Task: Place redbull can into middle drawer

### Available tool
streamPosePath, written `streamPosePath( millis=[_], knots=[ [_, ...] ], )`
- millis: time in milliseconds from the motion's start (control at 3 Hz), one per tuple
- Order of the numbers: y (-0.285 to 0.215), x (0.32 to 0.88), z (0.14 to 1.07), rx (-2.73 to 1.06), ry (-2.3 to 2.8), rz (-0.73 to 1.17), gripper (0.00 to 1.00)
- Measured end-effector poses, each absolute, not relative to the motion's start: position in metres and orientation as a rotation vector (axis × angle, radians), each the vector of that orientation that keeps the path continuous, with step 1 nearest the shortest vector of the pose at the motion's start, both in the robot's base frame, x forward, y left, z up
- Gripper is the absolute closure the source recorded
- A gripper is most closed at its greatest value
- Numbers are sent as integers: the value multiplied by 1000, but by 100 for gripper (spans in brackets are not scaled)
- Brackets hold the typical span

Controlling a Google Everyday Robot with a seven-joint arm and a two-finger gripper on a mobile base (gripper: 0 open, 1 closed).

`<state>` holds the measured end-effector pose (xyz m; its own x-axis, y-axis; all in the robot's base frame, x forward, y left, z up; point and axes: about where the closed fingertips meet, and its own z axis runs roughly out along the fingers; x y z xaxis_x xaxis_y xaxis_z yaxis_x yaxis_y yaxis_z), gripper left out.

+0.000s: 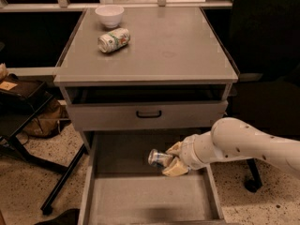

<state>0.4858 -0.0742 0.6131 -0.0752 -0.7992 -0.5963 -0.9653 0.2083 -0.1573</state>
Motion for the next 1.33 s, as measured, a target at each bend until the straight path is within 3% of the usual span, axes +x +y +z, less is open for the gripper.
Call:
streamPosePath(
  millis=[667, 1333],
  knots=[
    [-83, 488, 579, -1595, 1955, 409, 100],
    [-103, 484, 436, -1470, 2065, 519, 100]
  ],
)
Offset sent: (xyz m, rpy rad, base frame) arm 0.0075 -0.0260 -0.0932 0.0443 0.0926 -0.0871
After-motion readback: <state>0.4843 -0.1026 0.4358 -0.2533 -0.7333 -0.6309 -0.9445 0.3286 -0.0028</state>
